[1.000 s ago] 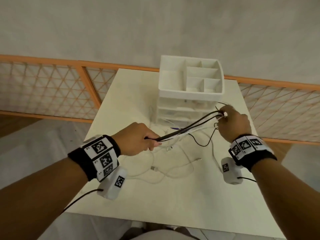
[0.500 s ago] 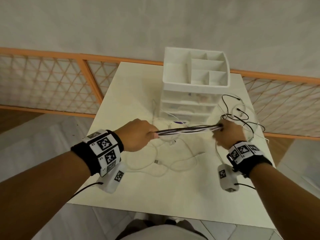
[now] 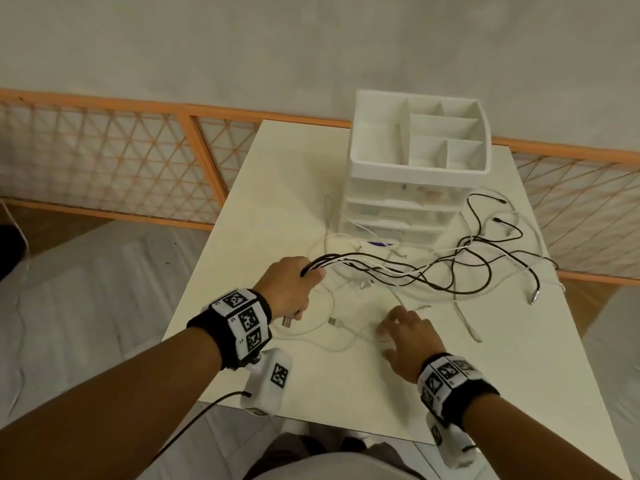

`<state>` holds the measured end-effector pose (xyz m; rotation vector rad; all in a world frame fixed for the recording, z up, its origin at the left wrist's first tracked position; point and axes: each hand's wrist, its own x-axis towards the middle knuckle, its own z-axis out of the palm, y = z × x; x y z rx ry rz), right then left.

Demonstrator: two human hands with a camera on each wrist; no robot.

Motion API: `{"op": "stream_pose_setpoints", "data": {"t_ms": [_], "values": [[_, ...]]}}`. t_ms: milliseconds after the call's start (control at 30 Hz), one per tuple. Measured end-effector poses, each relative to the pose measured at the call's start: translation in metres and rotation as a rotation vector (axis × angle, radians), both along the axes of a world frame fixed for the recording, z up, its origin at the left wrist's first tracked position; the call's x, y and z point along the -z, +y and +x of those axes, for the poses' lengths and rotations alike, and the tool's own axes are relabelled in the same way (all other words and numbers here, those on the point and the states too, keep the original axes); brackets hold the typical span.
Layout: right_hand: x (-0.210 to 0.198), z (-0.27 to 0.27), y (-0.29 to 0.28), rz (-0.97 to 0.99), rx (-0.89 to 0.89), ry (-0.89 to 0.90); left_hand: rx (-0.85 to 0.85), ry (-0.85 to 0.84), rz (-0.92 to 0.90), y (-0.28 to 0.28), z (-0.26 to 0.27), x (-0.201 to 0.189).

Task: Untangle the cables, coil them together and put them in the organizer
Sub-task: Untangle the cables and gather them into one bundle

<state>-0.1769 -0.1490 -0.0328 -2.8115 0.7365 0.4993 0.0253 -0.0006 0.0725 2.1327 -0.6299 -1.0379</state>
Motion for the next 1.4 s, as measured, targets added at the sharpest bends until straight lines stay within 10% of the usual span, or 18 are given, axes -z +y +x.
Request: {"op": "stream_pose_setpoints", "data": {"t_ms": [133, 300, 500, 733, 967, 1133, 1300, 1400], "values": [[-0.014, 0.007, -0.016, -0.027, -0.029, 0.003, -0.17, 0.127, -0.136, -0.002, 0.003, -0.004], [-0.113, 0.016, -0.077, 0.307, 0.366, -0.669, -0.287, 0.302, -0.261, -0.007, 0.01, -0.018], [-0.213, 0.004, -0.099, 0.381, 0.442, -1.226, -0.283, 0.363, -0.338, -0.02, 0.009, -0.037], [-0.201, 0.009, -0.043, 0.556, 0.171, -0.718, -0.226, 0.326, -0.521, -0.047, -0.006, -0.066], [-0.185, 0.028, -0.029, 0.562, 0.174, -0.755, 0.14, 0.181, -0.411, -0.049, -0.024, -0.06], [-0.168, 0.028, -0.05, 0.604, 0.29, -0.906, -0.001, 0.326, -0.535, -0.048, -0.02, -0.068], [-0.08, 0.007, -0.067, 0.378, 0.362, -0.3, -0.203, 0.4, -0.77, -0.047, 0.005, -0.096], [-0.097, 0.017, -0.063, 0.371, 0.439, -0.418, -0.197, 0.303, -0.714, -0.046, 0.006, -0.093]]}}
